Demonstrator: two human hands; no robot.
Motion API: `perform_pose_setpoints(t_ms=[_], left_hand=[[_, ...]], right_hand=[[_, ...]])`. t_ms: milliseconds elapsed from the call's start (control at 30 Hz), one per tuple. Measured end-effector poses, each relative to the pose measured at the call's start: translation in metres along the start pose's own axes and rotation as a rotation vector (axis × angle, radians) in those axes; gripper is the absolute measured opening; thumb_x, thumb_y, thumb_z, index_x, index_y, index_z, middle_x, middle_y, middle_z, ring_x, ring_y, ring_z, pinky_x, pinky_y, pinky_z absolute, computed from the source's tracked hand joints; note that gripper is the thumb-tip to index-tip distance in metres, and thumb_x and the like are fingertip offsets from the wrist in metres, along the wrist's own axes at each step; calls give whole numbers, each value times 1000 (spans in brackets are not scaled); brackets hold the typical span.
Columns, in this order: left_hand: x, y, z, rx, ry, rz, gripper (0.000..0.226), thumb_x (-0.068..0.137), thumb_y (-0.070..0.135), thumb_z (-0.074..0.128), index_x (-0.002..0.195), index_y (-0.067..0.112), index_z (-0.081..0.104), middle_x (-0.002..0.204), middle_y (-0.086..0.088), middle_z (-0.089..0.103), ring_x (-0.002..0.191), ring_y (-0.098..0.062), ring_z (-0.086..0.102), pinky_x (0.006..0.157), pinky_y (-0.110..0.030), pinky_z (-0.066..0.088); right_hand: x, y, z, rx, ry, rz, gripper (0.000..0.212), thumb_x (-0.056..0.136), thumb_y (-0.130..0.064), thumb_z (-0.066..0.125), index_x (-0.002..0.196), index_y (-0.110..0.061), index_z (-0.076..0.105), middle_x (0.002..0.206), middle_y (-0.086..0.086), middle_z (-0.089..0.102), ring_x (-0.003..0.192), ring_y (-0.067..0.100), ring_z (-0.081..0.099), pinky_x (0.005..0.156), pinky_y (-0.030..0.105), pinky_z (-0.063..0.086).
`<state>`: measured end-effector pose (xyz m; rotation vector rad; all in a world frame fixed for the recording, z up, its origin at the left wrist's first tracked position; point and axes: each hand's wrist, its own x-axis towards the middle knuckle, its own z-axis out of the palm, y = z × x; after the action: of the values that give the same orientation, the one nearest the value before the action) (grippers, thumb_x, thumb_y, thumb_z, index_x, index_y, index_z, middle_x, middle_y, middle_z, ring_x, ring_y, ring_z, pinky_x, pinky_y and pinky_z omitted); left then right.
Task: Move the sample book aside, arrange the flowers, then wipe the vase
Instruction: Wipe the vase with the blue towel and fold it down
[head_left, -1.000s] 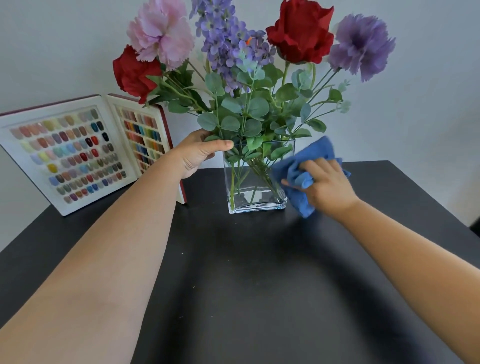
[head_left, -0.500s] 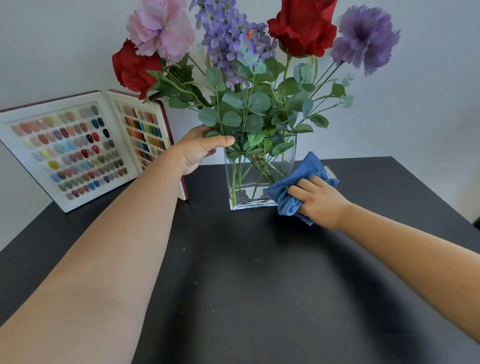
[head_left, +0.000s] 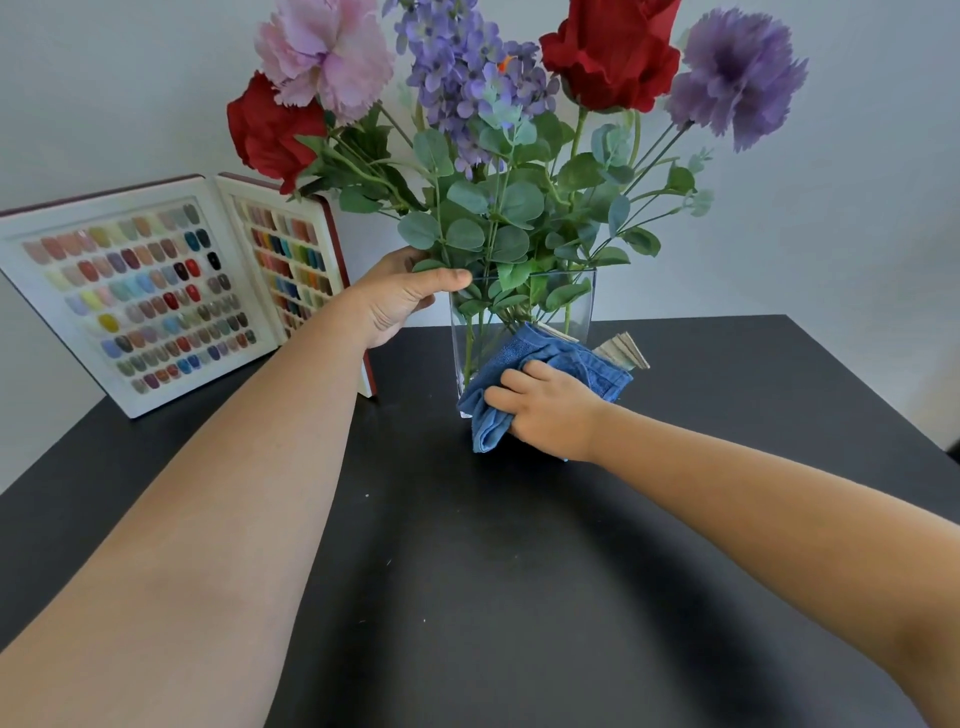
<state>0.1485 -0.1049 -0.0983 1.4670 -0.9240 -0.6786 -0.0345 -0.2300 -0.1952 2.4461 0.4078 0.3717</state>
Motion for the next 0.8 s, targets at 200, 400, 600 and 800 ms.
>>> perform_pose_setpoints(t_ms=[200,400,600,800], left_hand=[[2,0,-3,31,-24,-11,51,54,36,81,101,24,66,92,17,73,101,-9,58,93,-28,36],[4,-2,-4,27,-16,-17,36,64,28,78,99,25,66,90,17,73,100,-9,58,93,-28,35],[3,-2,-3,18,-4,-29,38,67,27,77,103,24,65,95,16,72,101,-8,58,91,-29,35],[5,-3,-6,33,-19,-38,43,67,28,77,108,24,65,102,13,71,106,-10,57,92,-31,34]], right_hand=[[-41,19,4,-38,-19,49,7,71,-18,71,67,-24,72,98,-4,65,80,21,58,73,33,43],[-73,33,3,-39,-63,88,5,68,-21,78,67,-25,74,98,-1,67,80,23,60,74,34,41],[-1,16,-13,-11,78,21,14,73,-17,61,72,-24,73,99,0,65,80,23,60,72,35,48],[25,28,-25,-6,437,182,20,82,-7,50,80,-13,70,95,9,67,76,29,57,63,38,41]])
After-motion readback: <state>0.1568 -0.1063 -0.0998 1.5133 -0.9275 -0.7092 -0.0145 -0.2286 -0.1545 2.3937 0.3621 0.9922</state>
